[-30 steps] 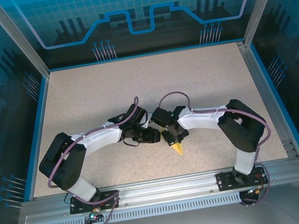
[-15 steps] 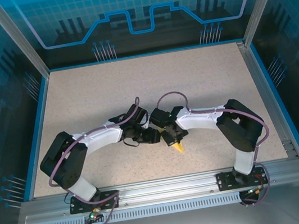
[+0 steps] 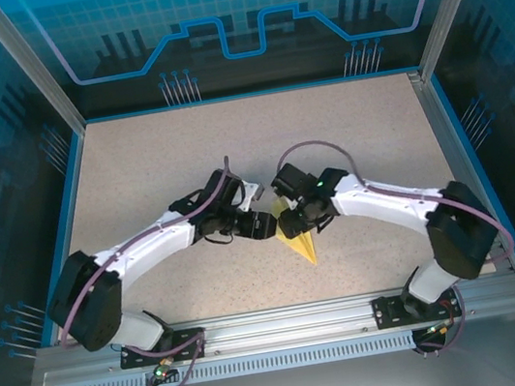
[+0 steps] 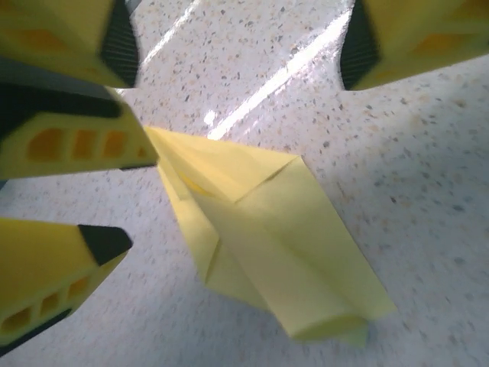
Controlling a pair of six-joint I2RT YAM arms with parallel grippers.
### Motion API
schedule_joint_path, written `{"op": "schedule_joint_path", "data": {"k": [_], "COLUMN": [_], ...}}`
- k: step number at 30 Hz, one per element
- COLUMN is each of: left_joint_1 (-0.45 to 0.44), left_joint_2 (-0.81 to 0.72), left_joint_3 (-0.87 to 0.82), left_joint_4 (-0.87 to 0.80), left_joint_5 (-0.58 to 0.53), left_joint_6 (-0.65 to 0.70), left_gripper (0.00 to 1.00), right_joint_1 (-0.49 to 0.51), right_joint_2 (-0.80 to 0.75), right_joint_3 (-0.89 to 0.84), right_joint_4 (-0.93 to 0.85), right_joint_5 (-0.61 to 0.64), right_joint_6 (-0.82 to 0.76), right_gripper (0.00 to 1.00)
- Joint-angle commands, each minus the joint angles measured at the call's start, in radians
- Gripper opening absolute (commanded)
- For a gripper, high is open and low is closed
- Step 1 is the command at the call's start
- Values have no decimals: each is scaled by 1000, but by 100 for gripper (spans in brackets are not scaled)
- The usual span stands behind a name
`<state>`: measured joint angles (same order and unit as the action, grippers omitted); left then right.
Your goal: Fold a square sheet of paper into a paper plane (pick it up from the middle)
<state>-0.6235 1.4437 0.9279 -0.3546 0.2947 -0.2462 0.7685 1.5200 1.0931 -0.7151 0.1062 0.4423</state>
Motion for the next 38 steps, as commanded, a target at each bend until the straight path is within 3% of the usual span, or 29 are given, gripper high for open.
{"op": "schedule_joint_path", "data": {"k": [1, 5, 9, 13, 15, 22, 28, 38], "left_joint_1": [56, 102, 169, 289, 336, 511, 530, 529], "left_joint_2": [-54, -95, -139, -185, -204, -174, -50, -30], "left_joint_3": [-10, -51, -133, -229, -271, -345, -348, -353], "left_joint_4": [18, 101, 224, 329, 375, 536, 674, 713], "left_joint_5": [-72, -222, -407, -486, -532, -504, -510, -466], "left_joint_6": [66, 97, 139, 150, 162, 180, 216, 222], "left_gripper": [86, 99, 99, 99, 99, 99, 99, 99], "right_joint_1": [-70, -196, -314, -423, -470, -617, -674, -713], "right_joint_2": [-80, -174, -245, -299, -307, -287, -207, -173], "right_joint_3": [10, -113, -238, -353, -413, -506, -580, -597], "right_joint_4": [-11, 210, 410, 587, 678, 876, 1093, 1175], "right_joint_5": [-59, -127, -98, 6, 49, 40, 0, -50], "right_joint_6": [-163, -277, -337, -398, -413, -423, -419, -393], "right_gripper": [60, 74, 85, 98, 99, 99, 99, 99]}}
